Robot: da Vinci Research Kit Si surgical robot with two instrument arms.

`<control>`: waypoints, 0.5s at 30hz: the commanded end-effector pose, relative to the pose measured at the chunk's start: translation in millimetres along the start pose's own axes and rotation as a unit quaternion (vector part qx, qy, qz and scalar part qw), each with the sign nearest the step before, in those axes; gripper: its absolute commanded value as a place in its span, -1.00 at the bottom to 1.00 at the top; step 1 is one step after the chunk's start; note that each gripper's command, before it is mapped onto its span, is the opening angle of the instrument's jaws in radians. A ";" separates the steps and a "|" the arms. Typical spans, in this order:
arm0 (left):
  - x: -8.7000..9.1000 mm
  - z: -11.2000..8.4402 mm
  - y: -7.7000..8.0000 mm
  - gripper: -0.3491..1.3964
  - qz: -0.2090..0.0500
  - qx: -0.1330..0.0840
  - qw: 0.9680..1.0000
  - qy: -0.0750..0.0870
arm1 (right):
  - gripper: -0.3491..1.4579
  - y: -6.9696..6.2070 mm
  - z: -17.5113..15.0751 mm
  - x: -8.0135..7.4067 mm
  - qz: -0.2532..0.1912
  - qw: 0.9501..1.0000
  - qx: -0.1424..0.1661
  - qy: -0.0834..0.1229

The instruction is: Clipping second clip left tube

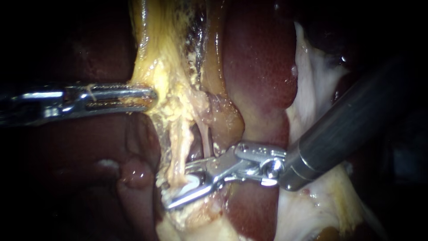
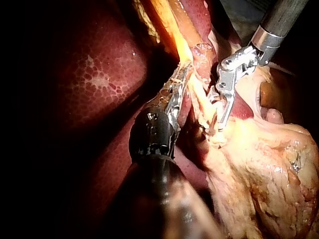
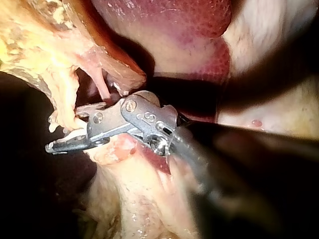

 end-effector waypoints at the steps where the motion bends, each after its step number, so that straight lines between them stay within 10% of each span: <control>1: 0.0 0.0 0.0 -1.00 0.000 0.000 1.000 0.000 | -0.93 0.2 -0.1 -0.1 -0.001 1.000 -0.004 -0.005; 15: 0.1 0.0 0.1 -1.00 0.000 0.001 1.000 0.000 | -1.00 0.9 -0.8 -0.5 0.000 1.000 -0.022 -0.012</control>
